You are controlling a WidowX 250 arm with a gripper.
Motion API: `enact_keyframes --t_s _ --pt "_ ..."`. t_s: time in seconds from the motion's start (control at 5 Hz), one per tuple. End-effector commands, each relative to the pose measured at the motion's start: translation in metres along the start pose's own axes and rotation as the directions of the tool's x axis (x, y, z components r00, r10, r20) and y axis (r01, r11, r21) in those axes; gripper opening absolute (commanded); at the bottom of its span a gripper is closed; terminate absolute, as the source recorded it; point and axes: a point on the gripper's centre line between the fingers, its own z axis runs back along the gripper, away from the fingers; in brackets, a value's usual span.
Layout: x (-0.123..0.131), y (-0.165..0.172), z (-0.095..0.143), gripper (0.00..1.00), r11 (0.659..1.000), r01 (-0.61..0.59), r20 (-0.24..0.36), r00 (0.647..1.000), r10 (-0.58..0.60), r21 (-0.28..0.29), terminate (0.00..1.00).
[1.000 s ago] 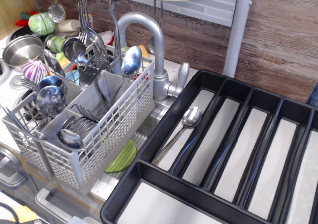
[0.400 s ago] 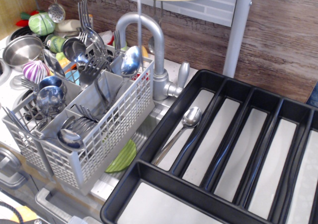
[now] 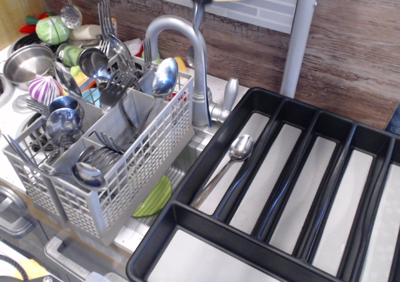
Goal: Put small spoon from basket to tray
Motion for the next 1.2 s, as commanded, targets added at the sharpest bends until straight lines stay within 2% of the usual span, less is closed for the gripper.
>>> enact_keyframes --t_s 0.0,0.2,0.4,0.6,0.8,1.0 --pt "-0.003 -0.013 -0.018 0.0 1.0 0.006 0.065 0.998 -0.006 0.002 0.0" --pt "-0.004 -0.02 -0.039 0.0 1.0 -0.012 0.07 0.997 0.012 -0.002 0.0" --pt "-0.004 -0.026 -0.052 0.0 0.997 -0.013 0.081 0.997 0.019 -0.073 0.0" --pt "-0.005 -0.034 -0.064 0.0 0.99 -0.002 0.068 0.998 0.012 -0.143 0.0" --pt "0.003 -0.032 -0.069 0.0 0.974 0.077 0.141 0.989 -0.047 -0.212 0.0" --pt "0.003 -0.032 -0.069 1.0 0.974 0.077 0.141 0.989 -0.047 -0.212 1.0"
